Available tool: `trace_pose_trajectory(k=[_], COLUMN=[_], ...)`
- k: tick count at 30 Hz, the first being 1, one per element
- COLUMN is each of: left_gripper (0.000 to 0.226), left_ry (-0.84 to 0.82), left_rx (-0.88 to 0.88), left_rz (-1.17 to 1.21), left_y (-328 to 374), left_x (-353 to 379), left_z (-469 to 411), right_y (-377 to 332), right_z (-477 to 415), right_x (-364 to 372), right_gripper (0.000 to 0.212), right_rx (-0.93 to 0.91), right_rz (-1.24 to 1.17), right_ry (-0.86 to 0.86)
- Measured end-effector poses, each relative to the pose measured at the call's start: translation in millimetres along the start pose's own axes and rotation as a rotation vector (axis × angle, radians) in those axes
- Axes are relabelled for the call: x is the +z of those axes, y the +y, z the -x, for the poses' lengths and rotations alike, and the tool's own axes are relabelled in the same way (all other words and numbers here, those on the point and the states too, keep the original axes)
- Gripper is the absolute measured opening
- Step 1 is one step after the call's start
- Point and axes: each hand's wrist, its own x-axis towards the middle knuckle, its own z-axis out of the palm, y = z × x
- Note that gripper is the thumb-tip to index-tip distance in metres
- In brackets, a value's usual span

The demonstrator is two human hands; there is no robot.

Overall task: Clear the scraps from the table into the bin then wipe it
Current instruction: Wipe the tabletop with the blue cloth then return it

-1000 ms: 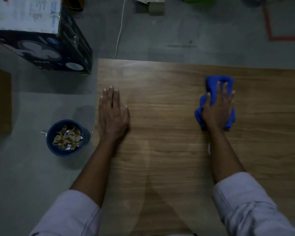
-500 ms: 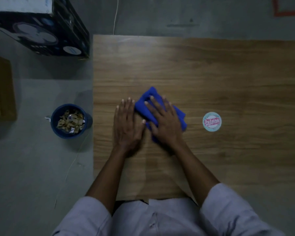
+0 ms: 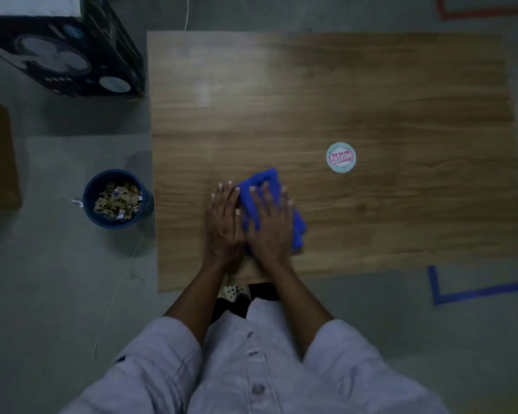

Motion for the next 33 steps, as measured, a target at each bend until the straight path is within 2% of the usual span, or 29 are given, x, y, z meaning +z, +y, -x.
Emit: trace_pose_trajectory(k=[2, 5, 7, 9, 11, 13, 15, 16, 19, 21, 24, 27, 30, 33], left_gripper=[0.050, 0.055, 0.059, 0.061, 0.062, 0.063, 0.063, 0.062, 0.065, 0.067, 0.069, 0.079, 0.081, 0.077], left_ry=[0.017, -0.027, -0.074, -0.097, -0.112, -0.130, -0.146, -0.143, -0.107, -0.083, -0.149, -0.273, -0.341, -0.349], left_rx=[-0.049, 0.002, 0.061, 0.071, 0.035, 0.014, 0.007, 0.002, -0.111, -0.165, -0.075, -0.015, -0.022, 0.024], left_rz=[0.020, -0.089, -0.178, -0.254, -0.287, -0.287, -0.251, -0.211, 0.013, 0.122, 0.158, 0.091, 0.060, 0.092], left_y=[-0.4, -3.6, 2.3, 9.5, 15.5, 20.5, 24.1, 25.6, 37.9, 48.6, 57.6, 68.5, 83.9, 98.4], left_x=[-3.8, -8.7, -4.7, 0.7, 5.1, 8.5, 11.8, 13.1, 15.0, 14.4, 22.8, 40.5, 55.7, 74.8], left_z=[24.4, 57.8, 79.0, 94.0, 105.5, 116.3, 124.5, 129.1, 131.6, 126.8, 116.4, 107.6, 103.7, 97.8], right_y=[-15.4, 20.4, 62.7, 106.1, 128.2, 119.7, 87.9, 69.8, 38.5, 46.2, 86.5, 138.2, 178.5, 182.9], right_z=[30.1, 49.9, 61.2, 70.3, 75.6, 75.2, 72.4, 75.9, 94.3, 100.5, 96.8, 90.9, 88.8, 85.1], right_x=[8.8, 4.4, -4.5, -13.0, -18.7, -16.6, -10.4, -6.4, 5.7, 3.1, -7.7, -19.0, -33.3, -42.4], right_gripper=[0.058, 0.066, 0.071, 0.070, 0.063, 0.060, 0.063, 0.064, 0.069, 0.062, 0.057, 0.063, 0.062, 0.060], right_rx=[-0.132, -0.339, -0.341, -0.165, 0.105, 0.326, 0.420, 0.379, 0.049, -0.113, -0.250, -0.136, 0.115, 0.395], right_rz=[-0.065, -0.082, -0.063, -0.078, -0.083, -0.083, -0.118, -0.139, -0.180, -0.269, -0.232, -0.191, -0.189, -0.234], right_ry=[-0.047, -0.082, -0.071, 0.001, 0.101, 0.179, 0.181, 0.154, 0.005, -0.071, -0.077, -0.027, 0.050, 0.141])
